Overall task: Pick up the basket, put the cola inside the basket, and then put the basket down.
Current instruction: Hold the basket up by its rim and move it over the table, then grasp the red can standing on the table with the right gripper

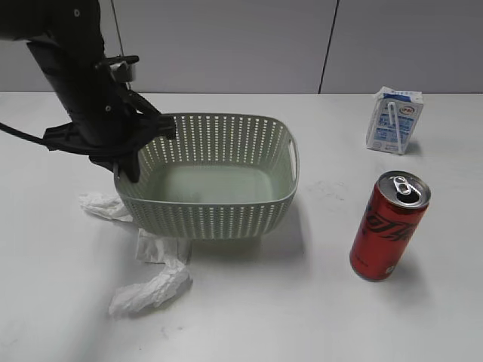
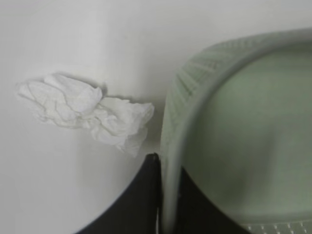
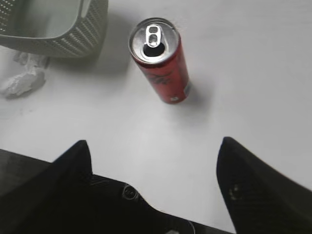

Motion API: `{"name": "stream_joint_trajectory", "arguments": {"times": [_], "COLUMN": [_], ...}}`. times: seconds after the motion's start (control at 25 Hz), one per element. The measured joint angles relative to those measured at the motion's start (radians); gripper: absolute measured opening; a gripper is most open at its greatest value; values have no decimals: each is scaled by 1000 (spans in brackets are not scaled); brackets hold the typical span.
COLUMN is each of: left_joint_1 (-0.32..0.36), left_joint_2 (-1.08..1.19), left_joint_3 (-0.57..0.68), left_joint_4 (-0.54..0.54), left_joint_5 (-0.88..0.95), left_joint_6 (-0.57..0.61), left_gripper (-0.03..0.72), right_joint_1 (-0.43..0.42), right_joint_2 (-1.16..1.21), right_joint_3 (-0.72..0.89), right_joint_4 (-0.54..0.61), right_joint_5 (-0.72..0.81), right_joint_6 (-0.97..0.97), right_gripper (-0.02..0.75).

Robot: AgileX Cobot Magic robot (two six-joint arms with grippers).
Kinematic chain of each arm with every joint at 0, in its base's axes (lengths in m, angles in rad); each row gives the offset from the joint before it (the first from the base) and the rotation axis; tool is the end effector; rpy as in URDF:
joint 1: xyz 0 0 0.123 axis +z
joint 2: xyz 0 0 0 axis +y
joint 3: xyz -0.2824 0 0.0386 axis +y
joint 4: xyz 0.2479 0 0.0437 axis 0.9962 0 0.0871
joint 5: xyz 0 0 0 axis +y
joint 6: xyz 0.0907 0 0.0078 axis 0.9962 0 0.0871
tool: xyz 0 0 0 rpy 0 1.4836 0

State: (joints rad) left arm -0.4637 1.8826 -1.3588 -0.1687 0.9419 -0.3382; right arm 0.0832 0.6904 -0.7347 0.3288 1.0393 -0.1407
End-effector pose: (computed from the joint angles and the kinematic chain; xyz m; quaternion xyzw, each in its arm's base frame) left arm 0.3322 -0.1800 0.2054 0.0195 0.9926 -0.1042 0.0597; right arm 0.1055 0.0342 0.3196 -0.0719 0.9306 0.1511 0.3255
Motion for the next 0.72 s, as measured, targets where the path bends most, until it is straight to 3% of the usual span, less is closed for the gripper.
{"name": "stream_joint_trajectory", "arguments": {"times": [0.2,0.32,0.52,0.72], "left_joint_1": [0,0,0,0], "left_joint_2": [-1,-1,-1,-1], "left_joint_3": [0,0,0,0], "left_joint_4": [8,8,9,9], "left_joint_5": [-10,-20,-27,-27], "left_joint_6": [0,0,4,14], "left_gripper": [-3,-3,-3,-3], "right_joint_1": [12,79,264,306], "right_joint_2": [266,381,539,641], "right_joint_3": [-91,-136,-171,-176], "right_joint_4": [32,1,-160,-253], "right_joint_5": [-46,-80,-165,-219], "right_joint_6": [-54,-41,141,251], "right_gripper": [604,604,627,672]}}
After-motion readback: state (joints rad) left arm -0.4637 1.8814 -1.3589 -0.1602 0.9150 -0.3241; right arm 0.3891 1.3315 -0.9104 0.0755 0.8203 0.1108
